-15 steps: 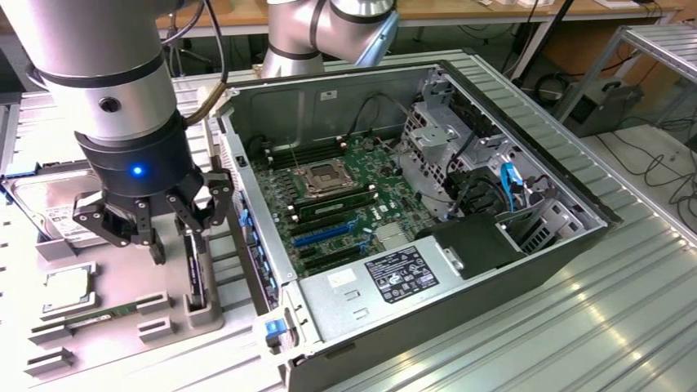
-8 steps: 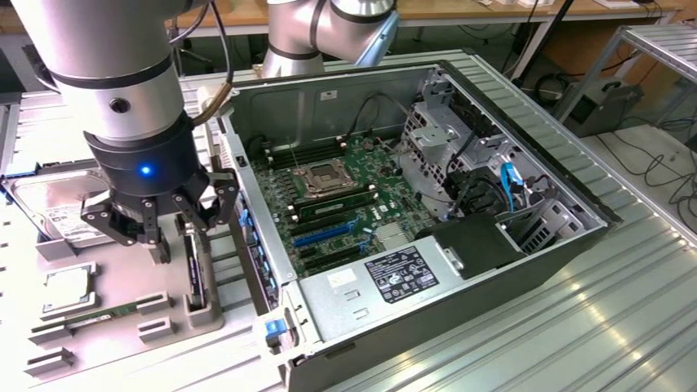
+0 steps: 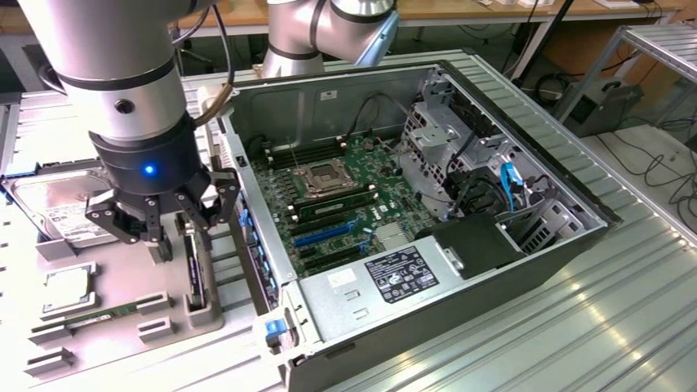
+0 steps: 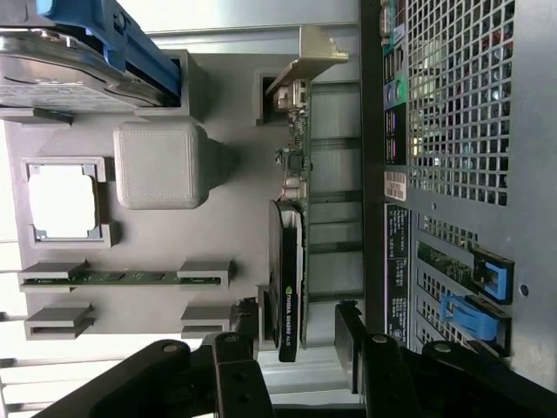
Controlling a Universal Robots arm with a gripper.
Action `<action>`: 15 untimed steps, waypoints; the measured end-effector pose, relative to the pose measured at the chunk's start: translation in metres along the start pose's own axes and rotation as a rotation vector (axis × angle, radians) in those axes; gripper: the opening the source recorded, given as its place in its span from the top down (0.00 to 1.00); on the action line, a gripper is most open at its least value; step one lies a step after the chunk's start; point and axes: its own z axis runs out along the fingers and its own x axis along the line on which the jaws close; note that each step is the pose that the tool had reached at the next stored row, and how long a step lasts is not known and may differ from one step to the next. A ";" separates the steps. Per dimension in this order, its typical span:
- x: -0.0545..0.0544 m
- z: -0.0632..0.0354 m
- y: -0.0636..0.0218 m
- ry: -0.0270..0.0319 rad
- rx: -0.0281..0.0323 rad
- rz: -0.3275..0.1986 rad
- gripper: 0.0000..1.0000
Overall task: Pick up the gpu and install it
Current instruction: 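Pick up the gpu and move the gpu toward the slot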
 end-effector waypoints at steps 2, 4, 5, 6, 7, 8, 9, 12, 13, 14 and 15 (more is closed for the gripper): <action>0.000 0.0018 0.0010 0.0001 0.0001 0.000 0.52; 0.000 0.0036 0.0019 0.0001 0.0001 0.000 0.52; 0.000 0.0043 0.0021 0.0001 0.0001 0.000 0.52; 0.000 0.0049 0.0022 0.0001 -0.0012 0.000 0.52; 0.000 0.0052 0.0022 0.0007 -0.0067 0.000 0.52; 0.000 0.0055 0.0022 0.0013 -0.0172 0.000 0.52; 0.000 0.0057 0.0023 0.0019 -0.0283 0.001 0.52; 0.000 0.0066 0.0023 0.0040 -0.0672 0.002 0.52; 0.000 0.0073 0.0024 0.0045 -0.0739 0.002 0.52; -0.001 0.0082 0.0025 0.0047 -0.0776 0.002 0.52; -0.001 0.0093 0.0026 0.0050 -0.0795 0.002 0.52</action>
